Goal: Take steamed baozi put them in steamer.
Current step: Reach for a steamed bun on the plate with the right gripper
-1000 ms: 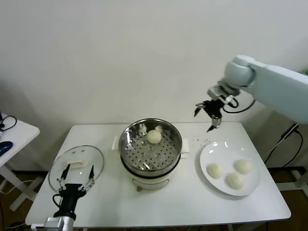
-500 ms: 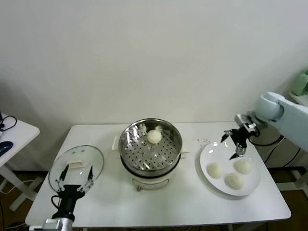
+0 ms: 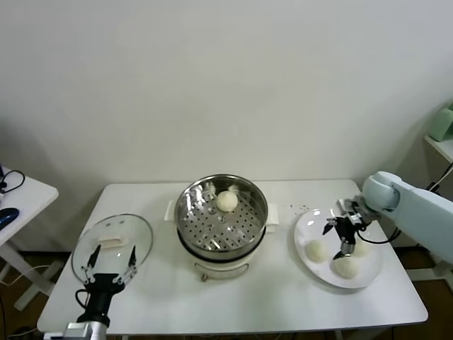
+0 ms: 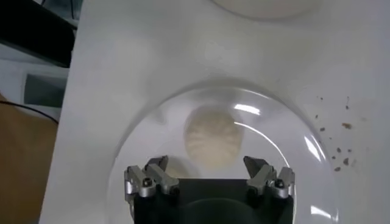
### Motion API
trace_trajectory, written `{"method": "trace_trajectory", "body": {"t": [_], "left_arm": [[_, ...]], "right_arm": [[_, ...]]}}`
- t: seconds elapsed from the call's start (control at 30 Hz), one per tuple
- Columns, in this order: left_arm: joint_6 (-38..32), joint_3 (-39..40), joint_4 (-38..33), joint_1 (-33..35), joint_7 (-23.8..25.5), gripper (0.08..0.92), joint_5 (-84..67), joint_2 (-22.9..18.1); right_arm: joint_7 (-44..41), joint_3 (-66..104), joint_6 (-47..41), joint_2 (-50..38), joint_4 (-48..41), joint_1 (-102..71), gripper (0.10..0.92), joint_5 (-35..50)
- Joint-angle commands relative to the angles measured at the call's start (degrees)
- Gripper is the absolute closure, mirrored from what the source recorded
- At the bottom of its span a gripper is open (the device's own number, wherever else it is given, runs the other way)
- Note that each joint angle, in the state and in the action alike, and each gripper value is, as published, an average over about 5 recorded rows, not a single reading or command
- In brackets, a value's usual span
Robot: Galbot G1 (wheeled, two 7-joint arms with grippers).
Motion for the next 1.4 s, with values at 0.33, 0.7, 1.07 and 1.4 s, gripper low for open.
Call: {"method": "trace_trajectory", "body": {"t": [0.33,0.7,1.07,1.4], "left_arm": [[0.3,-0.4,0.9,-0.7,0.1,0.177,-0.4,0.4],[0.4,-0.1,1.0,-1.1,0.1,0.177,-0.3,0.4],[0.4,-0.2,0.8,-1.0,0.1,0.177,-0.3,0.3],[0.4,-0.4,0.7,-0.8,0.1,0.177,-0.3,0.5]], "right_arm": [[2.6,1.9,0.3,6.7,-6.1,-4.5,0.203,-3.3],[1.9,2.1,0.5,6.9,-6.5,-4.5,0.203,-4.8],[1.8,2.4,0.5,7.0,-6.4,-4.7,0.318,-4.6],[1.6,1.8,0.0,5.4,-5.6,-1.3,0.373,0.4]]}}
